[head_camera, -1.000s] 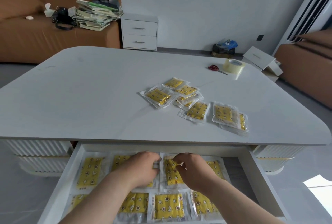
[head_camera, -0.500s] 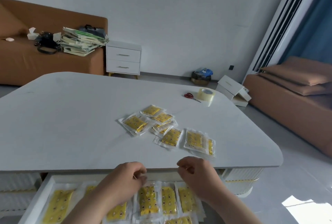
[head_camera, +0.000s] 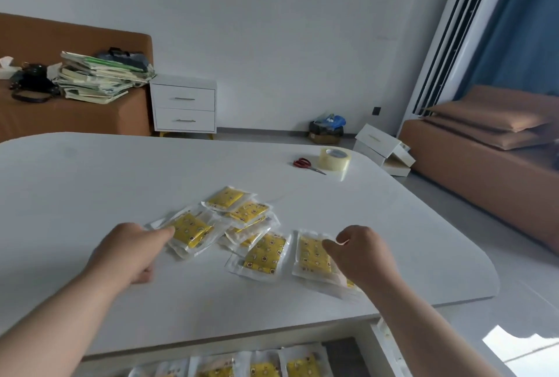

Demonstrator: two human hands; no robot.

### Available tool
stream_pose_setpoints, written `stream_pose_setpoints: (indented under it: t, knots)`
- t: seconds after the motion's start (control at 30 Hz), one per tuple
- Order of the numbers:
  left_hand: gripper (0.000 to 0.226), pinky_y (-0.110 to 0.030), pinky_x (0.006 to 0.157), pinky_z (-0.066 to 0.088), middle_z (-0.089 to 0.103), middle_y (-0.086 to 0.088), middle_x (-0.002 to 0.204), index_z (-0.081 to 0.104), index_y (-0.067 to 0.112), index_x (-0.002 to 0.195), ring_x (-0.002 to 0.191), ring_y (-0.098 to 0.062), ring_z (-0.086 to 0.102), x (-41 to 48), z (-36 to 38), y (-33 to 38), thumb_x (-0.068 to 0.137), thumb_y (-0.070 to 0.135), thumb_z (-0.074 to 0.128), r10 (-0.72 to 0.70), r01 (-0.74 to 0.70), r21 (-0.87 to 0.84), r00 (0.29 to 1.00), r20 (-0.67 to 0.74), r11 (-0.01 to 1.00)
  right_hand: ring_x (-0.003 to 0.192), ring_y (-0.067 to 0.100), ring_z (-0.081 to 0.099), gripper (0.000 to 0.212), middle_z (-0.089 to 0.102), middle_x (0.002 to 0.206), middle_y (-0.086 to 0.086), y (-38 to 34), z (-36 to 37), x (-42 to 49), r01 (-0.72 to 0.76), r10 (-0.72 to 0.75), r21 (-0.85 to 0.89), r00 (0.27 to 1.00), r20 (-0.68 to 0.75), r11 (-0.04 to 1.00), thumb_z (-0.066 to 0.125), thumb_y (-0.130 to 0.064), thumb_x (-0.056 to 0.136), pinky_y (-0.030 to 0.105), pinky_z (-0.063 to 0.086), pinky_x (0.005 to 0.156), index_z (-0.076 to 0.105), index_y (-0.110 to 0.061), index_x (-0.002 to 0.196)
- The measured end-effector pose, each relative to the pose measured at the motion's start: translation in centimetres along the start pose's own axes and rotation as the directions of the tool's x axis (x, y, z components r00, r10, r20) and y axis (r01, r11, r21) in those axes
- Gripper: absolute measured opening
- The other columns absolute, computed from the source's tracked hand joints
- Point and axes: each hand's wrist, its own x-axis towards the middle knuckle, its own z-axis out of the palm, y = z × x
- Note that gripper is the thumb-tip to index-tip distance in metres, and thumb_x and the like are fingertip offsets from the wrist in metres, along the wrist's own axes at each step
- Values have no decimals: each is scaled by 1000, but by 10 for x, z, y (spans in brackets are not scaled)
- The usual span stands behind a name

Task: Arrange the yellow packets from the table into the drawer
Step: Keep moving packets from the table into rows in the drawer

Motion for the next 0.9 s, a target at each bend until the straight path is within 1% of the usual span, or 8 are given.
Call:
stream_pose_setpoints:
  t: [0.17,0.23,0.33,0.4,0.57,0.73,0.83,0.9]
  knots:
    - [56,-25,52,42,51,-8,40,45,7,58,36,-25,52,35,19,6,84,55,57,37,-14,265,996,-80,964,74,21,52,36,52,74,-3,-2,22,10,-83,97,-137,990,98,987,60,-50,79,26,33,49,50,-15,76]
    - [60,-24,50,36,51,-8,40,42,10,55,38,-23,50,42,25,10,81,62,56,70,-36,366,994,-80,930,82,22,53,33,55,84,-1,-4,27,13,-51,71,-166,990,118,985,60,-48,78,27,36,56,51,-16,82]
    - [58,-25,54,37,64,-14,66,49,12,62,64,-28,64,53,32,15,69,67,66,67,-35,446,996,-57,895,107,24,53,49,55,114,4,-2,28,14,30,7,-213,986,168,977,65,-52,79,26,38,80,56,-17,112]
    - [56,-26,55,39,63,-13,71,53,10,68,69,-29,63,59,35,16,65,63,74,44,-26,418,998,-34,908,113,25,50,59,52,121,5,1,25,15,21,17,-201,983,183,979,67,-55,78,27,37,87,53,-17,121]
    - [40,-27,57,36,51,-9,67,53,3,73,58,-23,47,67,38,16,68,25,86,4,-12,169,999,52,985,103,24,51,55,57,107,5,3,20,15,-12,60,-260,982,177,965,66,-61,75,30,40,86,52,-16,103]
    - [40,-27,62,34,47,-10,69,48,3,79,58,-22,42,72,37,14,68,14,86,-7,0,132,999,52,991,118,27,51,83,59,122,4,6,25,14,-40,48,-54,988,150,998,76,-42,76,32,42,94,36,-15,144]
    - [35,-29,68,38,56,-17,83,51,2,85,78,-29,60,74,37,15,72,9,82,-8,2,149,999,38,989,113,26,53,87,58,117,2,8,26,14,-58,49,70,990,130,996,77,-31,77,36,46,93,29,-21,149]
    - [31,-27,65,43,60,-16,82,53,1,79,73,-27,61,73,40,17,72,10,82,-13,5,161,999,46,987,111,25,52,84,54,122,2,9,26,13,-57,44,136,994,97,989,77,-26,77,40,48,92,31,-27,148]
